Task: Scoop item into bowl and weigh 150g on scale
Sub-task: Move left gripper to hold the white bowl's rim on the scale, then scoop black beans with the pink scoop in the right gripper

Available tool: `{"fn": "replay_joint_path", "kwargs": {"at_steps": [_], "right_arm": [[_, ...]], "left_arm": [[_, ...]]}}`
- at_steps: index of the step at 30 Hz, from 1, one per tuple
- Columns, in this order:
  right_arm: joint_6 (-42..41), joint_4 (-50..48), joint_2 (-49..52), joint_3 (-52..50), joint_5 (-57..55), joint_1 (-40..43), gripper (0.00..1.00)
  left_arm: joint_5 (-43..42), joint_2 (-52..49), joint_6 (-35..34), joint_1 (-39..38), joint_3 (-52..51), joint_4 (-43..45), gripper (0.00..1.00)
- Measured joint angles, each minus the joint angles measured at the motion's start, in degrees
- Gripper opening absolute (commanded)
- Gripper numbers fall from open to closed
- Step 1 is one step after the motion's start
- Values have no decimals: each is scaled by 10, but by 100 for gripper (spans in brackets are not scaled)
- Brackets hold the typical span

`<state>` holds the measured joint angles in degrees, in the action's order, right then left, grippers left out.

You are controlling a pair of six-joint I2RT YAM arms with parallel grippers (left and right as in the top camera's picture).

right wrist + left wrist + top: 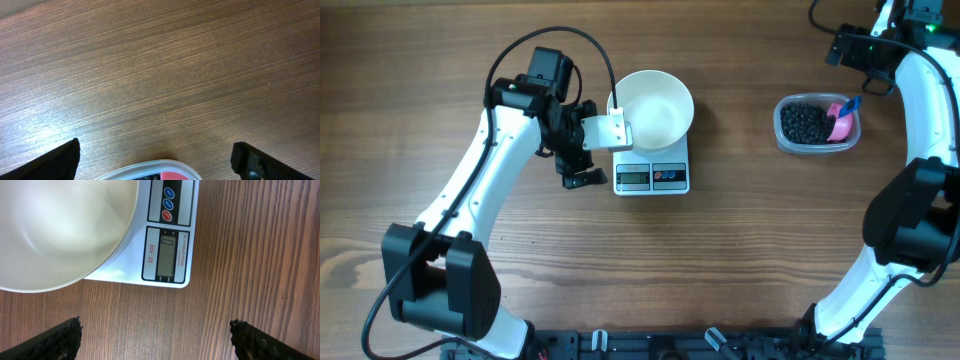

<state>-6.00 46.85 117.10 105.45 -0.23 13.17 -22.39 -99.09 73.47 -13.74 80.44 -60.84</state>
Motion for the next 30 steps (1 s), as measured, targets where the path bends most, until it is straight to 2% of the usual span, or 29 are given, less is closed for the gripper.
{"fn": "replay_joint_path", "kwargs": {"at_steps": [30], "right_arm": [[0,9,0,0,3,0,100]], "left_arm": [[0,0,0,0,0,0,100]]}}
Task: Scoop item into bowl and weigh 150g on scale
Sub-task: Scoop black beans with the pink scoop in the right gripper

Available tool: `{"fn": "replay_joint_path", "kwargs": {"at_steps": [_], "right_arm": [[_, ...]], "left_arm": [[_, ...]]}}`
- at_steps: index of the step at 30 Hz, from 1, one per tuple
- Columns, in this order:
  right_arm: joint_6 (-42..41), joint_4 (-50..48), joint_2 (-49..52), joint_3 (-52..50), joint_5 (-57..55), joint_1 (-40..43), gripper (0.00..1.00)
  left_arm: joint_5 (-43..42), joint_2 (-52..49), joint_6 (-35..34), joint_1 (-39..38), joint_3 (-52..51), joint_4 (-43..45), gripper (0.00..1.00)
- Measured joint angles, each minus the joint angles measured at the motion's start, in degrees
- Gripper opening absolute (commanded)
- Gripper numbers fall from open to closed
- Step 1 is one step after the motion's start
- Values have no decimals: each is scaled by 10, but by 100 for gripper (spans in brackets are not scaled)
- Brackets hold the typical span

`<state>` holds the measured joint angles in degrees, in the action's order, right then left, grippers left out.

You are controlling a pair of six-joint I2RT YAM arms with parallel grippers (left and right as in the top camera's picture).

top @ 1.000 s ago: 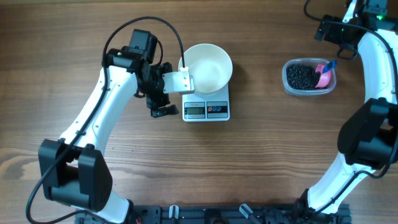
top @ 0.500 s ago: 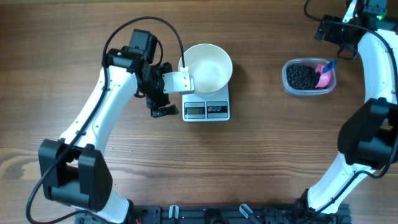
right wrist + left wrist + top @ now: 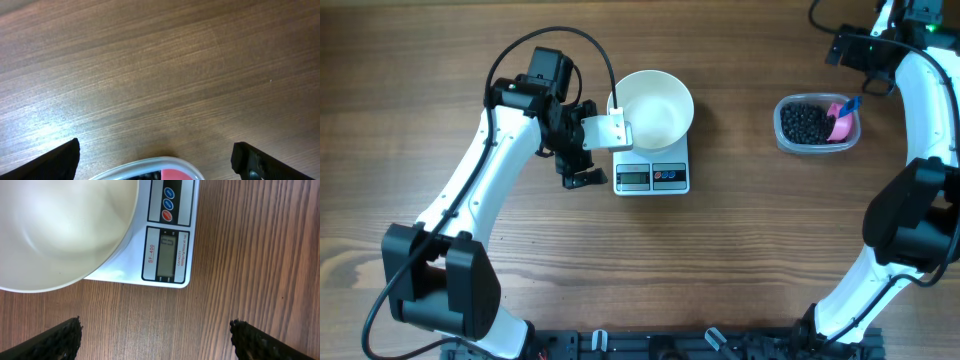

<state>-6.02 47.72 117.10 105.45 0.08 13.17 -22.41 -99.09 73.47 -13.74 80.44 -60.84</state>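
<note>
A white bowl (image 3: 655, 108) (image 3: 60, 230) stands empty on the white digital scale (image 3: 652, 176) (image 3: 167, 255). My left gripper (image 3: 586, 150) (image 3: 156, 325) hovers open just left of the scale, over bare wood. A clear container of dark beans (image 3: 810, 124) sits at the right with a pink scoop (image 3: 840, 120) (image 3: 175, 176) in it. My right gripper (image 3: 847, 47) (image 3: 155, 147) is open beyond the container's far side; only the container rim (image 3: 145, 166) shows at the bottom of the right wrist view.
The wooden table (image 3: 740, 250) carries nothing else. A black cable (image 3: 560, 40) loops over the left arm near the bowl. The right arm rises along the table's right edge.
A little more of the container rim and pink scoop shows in the right wrist view, so the right gripper has shifted slightly towards it. The left gripper, bowl and scale are unchanged.
</note>
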Motion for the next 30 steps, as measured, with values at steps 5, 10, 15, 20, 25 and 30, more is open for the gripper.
{"fn": "replay_joint_path", "kwargs": {"at_steps": [5,10,15,20,25,30], "right_arm": [[0,71,-18,2,-1,0,100],[3,157,-109,7,-2,0,100],[5,155,-126,-54,2,0,88],[14,100,-120,-165,15,0,56],[39,-1,-120,-195,19,0,27],[42,-42,-120,-195,21,0,12]], "left_arm": [[0,0,0,0,0,0,100],[0,0,0,0,0,0,99],[0,0,0,0,0,0,100],[0,0,0,0,0,0,100],[0,0,0,0,0,0,100],[0,0,0,0,0,0,100]]}}
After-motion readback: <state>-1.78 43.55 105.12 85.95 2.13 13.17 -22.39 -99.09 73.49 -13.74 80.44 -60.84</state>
